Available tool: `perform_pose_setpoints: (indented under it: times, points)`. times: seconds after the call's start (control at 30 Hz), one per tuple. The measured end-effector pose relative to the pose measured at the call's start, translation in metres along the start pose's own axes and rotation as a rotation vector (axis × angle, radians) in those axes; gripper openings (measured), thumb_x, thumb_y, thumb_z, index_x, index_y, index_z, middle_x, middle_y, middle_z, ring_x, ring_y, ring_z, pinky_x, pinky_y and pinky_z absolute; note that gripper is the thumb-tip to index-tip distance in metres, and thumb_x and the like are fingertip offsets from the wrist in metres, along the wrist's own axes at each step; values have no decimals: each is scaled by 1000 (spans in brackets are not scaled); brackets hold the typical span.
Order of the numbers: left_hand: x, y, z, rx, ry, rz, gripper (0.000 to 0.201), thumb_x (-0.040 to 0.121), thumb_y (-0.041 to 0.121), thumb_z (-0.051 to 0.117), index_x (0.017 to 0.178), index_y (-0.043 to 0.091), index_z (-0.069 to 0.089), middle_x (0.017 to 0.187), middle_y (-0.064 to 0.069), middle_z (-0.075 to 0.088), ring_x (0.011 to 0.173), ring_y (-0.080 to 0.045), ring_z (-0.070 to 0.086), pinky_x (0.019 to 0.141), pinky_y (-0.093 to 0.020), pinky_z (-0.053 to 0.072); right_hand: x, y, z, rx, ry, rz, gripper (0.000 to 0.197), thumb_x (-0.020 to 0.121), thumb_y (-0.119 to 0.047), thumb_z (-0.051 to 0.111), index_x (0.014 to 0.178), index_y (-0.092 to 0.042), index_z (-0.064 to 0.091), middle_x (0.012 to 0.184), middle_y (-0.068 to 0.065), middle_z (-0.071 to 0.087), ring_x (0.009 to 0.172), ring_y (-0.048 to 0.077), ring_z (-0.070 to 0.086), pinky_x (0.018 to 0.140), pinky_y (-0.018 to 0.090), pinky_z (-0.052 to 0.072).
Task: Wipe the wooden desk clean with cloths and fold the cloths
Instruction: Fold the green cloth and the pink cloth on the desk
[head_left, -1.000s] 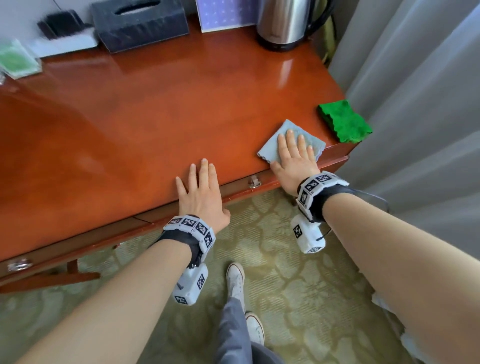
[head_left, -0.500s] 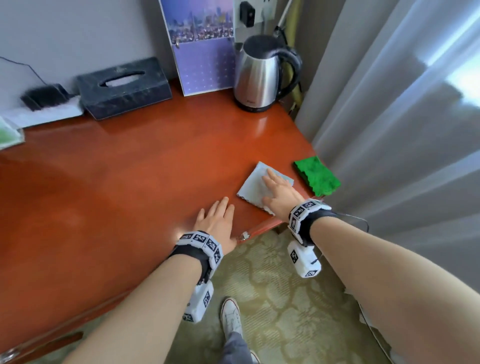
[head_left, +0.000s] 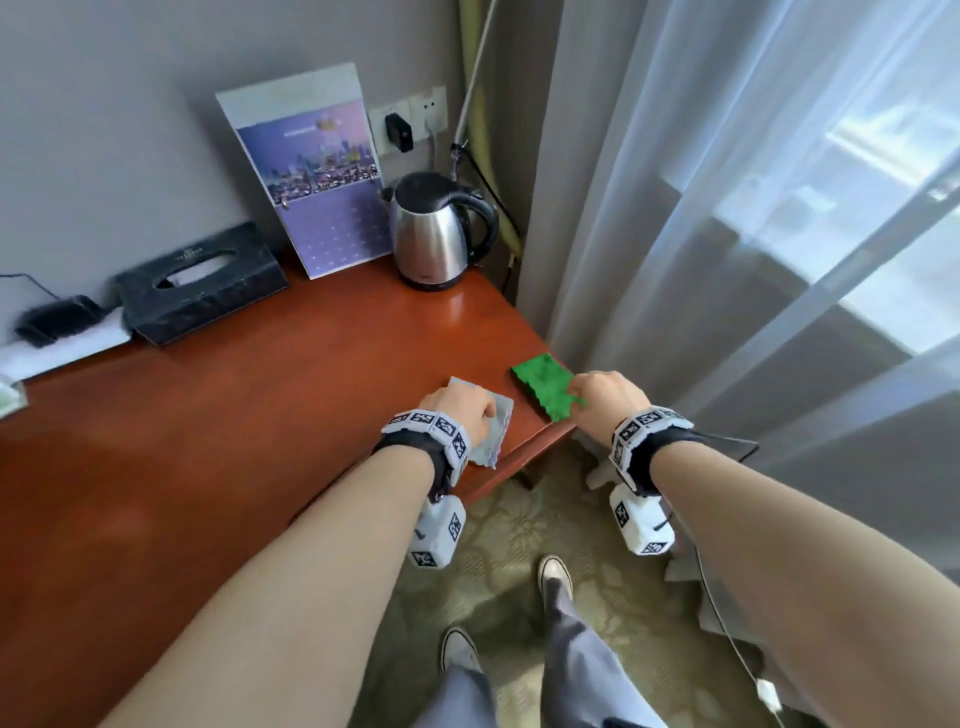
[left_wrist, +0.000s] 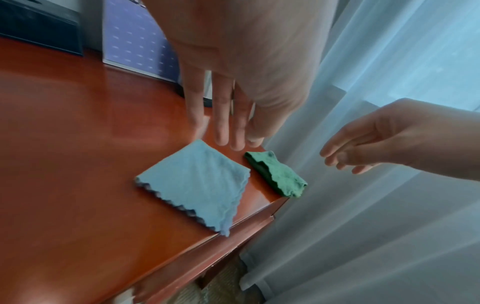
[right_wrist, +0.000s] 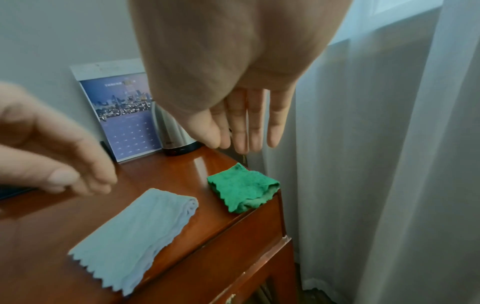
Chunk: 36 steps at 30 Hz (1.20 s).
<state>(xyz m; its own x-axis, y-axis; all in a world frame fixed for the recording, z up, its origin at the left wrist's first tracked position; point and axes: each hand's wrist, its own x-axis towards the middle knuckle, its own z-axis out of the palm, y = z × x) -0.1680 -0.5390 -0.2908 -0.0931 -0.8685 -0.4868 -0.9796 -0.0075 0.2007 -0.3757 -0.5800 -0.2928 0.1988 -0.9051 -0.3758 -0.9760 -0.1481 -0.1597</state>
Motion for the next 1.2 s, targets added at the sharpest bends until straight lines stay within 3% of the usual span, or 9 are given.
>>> perform_pose_setpoints:
  times: [0.1, 0.2, 0.37, 0.5, 0.73, 0.83, 1.07, 1.2]
  points:
    - [22, 21, 1, -15, 55, 14, 34, 97, 19, 44, 118, 37, 64, 125, 1, 62, 113, -27, 58, 89, -36, 51, 14, 11, 7, -23, -46, -60, 35, 87, -27, 55, 120, -22, 63, 119, 4, 62, 108, 28, 61, 86, 38, 54]
    - [46, 37, 11, -53, 67, 31, 34, 97, 17, 46, 123, 30, 62, 130, 3, 57, 116, -25, 57, 90, -38, 50, 32, 22, 18, -29, -94, -141, 36, 85, -32, 56, 118, -20, 63, 120, 3, 61, 109, 28, 60, 87, 38, 53]
    - [82, 50, 24, -93, 76, 28, 58, 87, -3, 51, 130, 34, 58, 139, 11, 49, 120, -21, 54, 90, -35, 48, 66, 37, 31, -17, -174, -246, 42, 85, -39, 58, 120, -16, 59, 117, 6, 59, 112, 29, 57, 87, 39, 52]
    - [108, 59, 37, -12, 40, 25, 64, 85, -4, 53, 134, 37, 54, 142, 11, 45, 123, -23, 50, 94, -39, 48, 82, 48, 45, -26, -223, -328, 53, 82, -42, 63, 125, -14, 53, 120, 7, 51, 115, 28, 49, 85, 38, 49]
    - [131, 68, 57, 10, 202, -41, 35, 90, 6, 56, 115, 31, 61, 119, 6, 52, 104, -23, 55, 77, -38, 47, 98, 55, 60, -149, -138, -482, 57, 82, -39, 65, 127, -10, 46, 115, 9, 51, 108, 30, 51, 82, 38, 45]
    - [135, 68, 56, -7, 216, -50, 31, 91, 11, 60, 112, 33, 65, 116, 7, 54, 103, -21, 55, 80, -36, 44, 99, 56, 62, -167, -136, -502, 60, 84, -38, 62, 133, -10, 44, 116, 11, 51, 108, 31, 50, 82, 39, 45]
    - [142, 67, 45, 2, 222, -64, 16, 93, 25, 62, 101, 33, 73, 111, 9, 65, 107, -19, 53, 90, -35, 40, 105, 53, 46, -82, -168, -489, 37, 95, -37, 48, 126, -18, 55, 111, 9, 56, 108, 30, 54, 81, 38, 48]
    - [136, 70, 30, -71, 250, -80, 12, 94, 22, 60, 100, 29, 69, 108, 8, 66, 109, -20, 52, 92, -36, 37, 114, 57, 22, 9, -215, -453, 22, 92, -28, 46, 104, -22, 64, 100, 5, 60, 97, 28, 58, 75, 36, 50]
